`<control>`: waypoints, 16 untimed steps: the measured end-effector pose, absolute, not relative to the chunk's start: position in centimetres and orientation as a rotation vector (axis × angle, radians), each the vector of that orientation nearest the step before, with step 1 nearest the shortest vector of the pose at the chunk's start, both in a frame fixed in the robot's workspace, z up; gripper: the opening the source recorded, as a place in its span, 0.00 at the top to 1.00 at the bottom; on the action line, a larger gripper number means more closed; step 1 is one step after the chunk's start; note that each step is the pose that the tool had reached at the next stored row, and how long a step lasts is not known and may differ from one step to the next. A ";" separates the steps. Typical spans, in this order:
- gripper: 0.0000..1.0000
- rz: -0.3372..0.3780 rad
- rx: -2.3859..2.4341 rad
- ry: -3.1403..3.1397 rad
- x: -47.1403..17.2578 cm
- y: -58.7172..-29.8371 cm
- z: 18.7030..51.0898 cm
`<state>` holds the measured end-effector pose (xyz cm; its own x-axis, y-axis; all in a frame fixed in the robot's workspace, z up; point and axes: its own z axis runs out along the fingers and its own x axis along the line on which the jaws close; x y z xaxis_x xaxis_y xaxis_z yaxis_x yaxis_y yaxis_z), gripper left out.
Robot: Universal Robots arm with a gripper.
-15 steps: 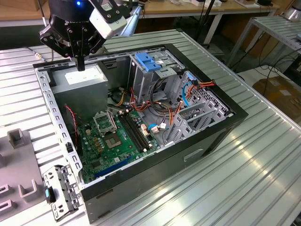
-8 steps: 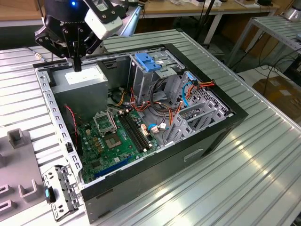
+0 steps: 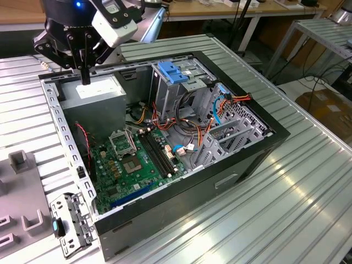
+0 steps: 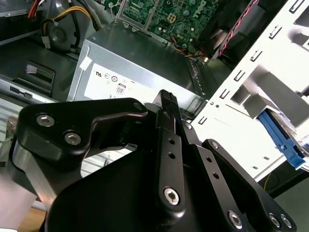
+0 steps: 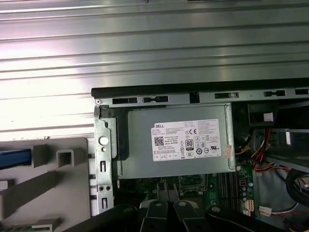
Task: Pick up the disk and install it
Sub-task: 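Reach for the disk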
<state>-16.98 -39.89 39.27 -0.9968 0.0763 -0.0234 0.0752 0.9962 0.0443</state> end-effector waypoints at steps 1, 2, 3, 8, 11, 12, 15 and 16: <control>0.89 0.068 0.118 3.114 -17.1 -39.9 39.3; 0.89 0.068 0.118 3.114 -17.2 -39.9 39.3; 0.89 0.068 0.118 3.114 -17.3 -39.9 39.3; 0.89 0.068 0.118 3.114 -17.8 -39.9 39.3; 0.89 0.068 0.118 3.114 -18.3 -39.9 39.2; 0.89 0.068 0.118 3.114 -18.4 -39.9 39.2; 0.89 0.068 0.118 3.115 -18.9 -39.9 39.2; 0.89 0.068 0.118 3.115 -19.0 -39.9 39.2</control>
<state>-19.03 -39.89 39.24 -0.9968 0.0763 -0.0220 0.0752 0.9962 0.0442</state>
